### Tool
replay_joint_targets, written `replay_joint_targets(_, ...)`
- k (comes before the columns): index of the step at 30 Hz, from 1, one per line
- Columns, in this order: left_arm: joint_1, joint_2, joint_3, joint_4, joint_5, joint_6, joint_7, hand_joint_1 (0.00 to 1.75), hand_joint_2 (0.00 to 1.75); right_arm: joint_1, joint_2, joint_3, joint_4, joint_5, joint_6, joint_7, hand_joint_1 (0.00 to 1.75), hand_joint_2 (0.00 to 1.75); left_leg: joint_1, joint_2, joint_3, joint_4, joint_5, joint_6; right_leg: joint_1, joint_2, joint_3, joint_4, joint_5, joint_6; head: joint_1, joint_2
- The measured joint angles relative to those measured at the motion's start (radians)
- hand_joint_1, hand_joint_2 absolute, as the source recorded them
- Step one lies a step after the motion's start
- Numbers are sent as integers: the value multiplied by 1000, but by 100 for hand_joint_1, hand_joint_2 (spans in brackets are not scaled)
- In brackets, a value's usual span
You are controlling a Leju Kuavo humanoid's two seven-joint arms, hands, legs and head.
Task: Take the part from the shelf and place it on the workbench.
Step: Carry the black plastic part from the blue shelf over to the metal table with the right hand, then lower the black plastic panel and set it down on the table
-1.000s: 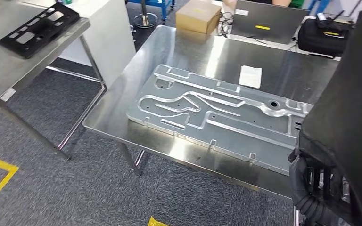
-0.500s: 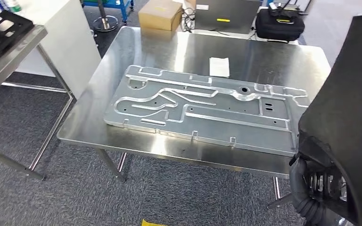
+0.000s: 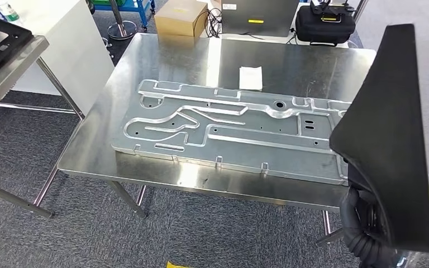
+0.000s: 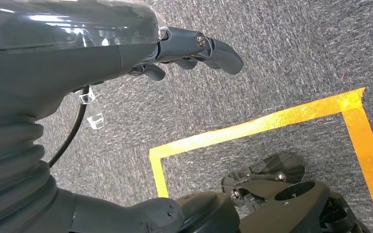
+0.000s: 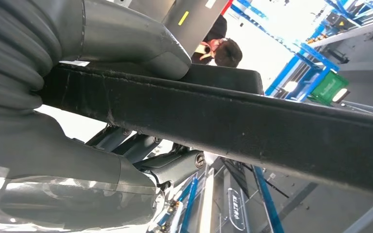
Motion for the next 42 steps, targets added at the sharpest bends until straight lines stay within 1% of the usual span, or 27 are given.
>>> replay_joint_targets(2,0,0,0,0,-3,0,1,0,175,3,0,0,0,3,2,9,175,175,0,0,0,0,0,-3,1,0,0,0,0,0,0,0)
replay_joint_targets(6,0,0,1,0,-4,0,1,0,175,8,0,0,2,6,9,22,175,175,0,0,0,0,-1,-4,2,0,1,0,0,0,0,0)
replay_joint_targets(33,0,0,4,0,-5,0,1,0,175,12,0,0,4,9,19,30,175,175,-2,0,0,2,-2,-5,0,0,2,0,1,1,0,0)
replay_joint_targets(35,0,0,4,0,-5,0,1,0,175,13,-1,0,6,17,55,65,175,175,-2,0,0,2,-2,-5,0,0,2,0,1,1,0,0)
replay_joint_targets(36,0,0,5,0,-7,0,1,0,175,13,-5,-1,9,31,93,101,175,175,-2,0,0,2,-2,-5,0,0,2,0,1,1,0,0)
replay_joint_targets(40,-3,0,6,0,-29,-5,7,0,175,-14,-56,-36,84,164,291,310,175,175,-2,-1,-1,3,-2,-4,0,-1,3,0,1,2,0,0)
replay_joint_targets(42,-5,0,6,0,-39,-10,12,0,175,-55,-73,-68,152,233,334,370,175,175,-2,-1,-1,3,-1,-4,-1,-2,2,0,2,2,1,0)
